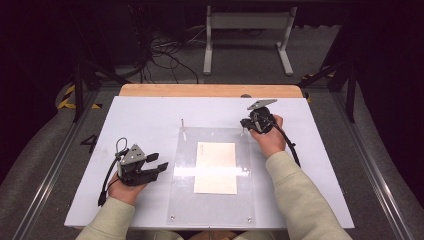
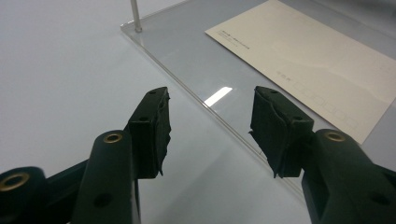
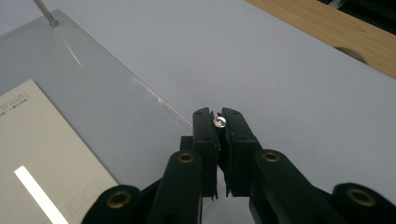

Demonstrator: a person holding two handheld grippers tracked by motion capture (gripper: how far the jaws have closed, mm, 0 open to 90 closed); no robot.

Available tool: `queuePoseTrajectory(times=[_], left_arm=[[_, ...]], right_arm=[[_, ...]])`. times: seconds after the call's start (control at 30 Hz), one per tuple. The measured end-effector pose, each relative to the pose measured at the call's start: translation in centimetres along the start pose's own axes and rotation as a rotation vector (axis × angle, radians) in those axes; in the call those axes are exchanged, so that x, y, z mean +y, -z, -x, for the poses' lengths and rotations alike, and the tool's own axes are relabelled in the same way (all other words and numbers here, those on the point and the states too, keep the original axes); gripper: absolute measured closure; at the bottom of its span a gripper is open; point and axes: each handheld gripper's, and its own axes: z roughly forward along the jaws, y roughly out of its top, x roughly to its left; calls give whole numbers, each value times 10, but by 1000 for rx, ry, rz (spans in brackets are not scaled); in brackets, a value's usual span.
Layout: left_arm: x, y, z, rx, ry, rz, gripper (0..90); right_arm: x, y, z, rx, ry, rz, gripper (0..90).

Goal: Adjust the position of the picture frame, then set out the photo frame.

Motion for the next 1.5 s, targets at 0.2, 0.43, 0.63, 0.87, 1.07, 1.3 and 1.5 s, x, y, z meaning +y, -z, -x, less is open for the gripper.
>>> queuePoseTrajectory(times=[0.2,0.43,0.63,0.87,1.07,1.3,1.5], left_arm=[[-1,1,10,-41,-33,-10,465],[-1,5,16,-49,-50,-6,458],[-2,6,17,-52,-52,-1,454],[-3,7,18,-50,-55,-3,449],[-5,7,18,-49,-44,-9,446],[-5,7,18,-47,-50,-9,445],[-6,7,20,-47,-46,-10,444]], right_arm=[[-11,27,7,14,-65,90,658],[-26,35,6,109,-65,154,748],[-24,31,-2,54,-39,207,745],[-25,16,-4,-8,-90,266,694],[-26,4,-8,-65,-52,270,844],[-27,1,-10,-83,-80,286,850],[-28,0,-13,-103,-111,293,852]])
